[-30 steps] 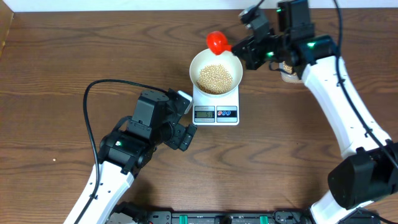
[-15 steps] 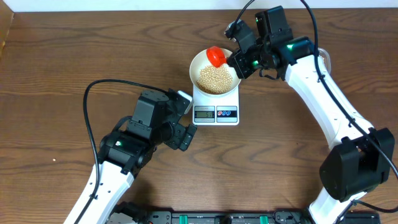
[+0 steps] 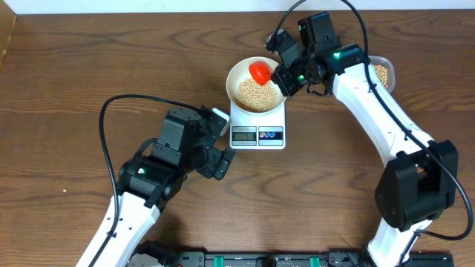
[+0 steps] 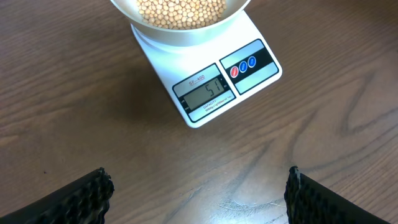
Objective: Scoop item into bowl and weigh 50g on scale
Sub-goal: 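Hold the red scoop tilted over the bowl, trickling beans in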
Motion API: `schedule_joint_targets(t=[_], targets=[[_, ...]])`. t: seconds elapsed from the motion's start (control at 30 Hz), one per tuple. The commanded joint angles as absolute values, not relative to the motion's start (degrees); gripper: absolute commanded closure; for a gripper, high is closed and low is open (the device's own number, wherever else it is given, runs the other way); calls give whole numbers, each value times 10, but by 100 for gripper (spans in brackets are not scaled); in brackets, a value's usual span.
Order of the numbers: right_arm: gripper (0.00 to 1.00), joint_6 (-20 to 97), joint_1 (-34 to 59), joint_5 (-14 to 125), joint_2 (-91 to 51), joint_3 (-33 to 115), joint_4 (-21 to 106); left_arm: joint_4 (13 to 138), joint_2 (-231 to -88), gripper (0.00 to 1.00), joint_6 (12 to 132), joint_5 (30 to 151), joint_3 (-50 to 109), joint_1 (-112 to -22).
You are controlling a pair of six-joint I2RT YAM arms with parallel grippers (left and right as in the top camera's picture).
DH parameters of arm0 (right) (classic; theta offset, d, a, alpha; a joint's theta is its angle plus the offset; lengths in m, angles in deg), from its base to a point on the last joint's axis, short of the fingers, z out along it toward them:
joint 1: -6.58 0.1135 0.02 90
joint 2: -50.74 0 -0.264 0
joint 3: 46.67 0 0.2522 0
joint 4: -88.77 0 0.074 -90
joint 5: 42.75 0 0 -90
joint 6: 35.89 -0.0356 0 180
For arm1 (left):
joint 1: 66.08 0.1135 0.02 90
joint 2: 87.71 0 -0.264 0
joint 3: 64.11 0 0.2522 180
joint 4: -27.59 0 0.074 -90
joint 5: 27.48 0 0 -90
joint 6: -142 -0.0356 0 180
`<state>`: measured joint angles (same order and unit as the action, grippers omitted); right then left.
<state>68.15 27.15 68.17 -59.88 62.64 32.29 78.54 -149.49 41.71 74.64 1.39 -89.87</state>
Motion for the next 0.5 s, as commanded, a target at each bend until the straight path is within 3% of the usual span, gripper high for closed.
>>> schedule_joint_targets(t=[0.0,0.47], targets=[[99,712,281,677,-613,633,324,786,-1494,9,420,753,12,-900],[99,746,288,659,-628,633,352,786,-1494,9,420,753,12,-900]])
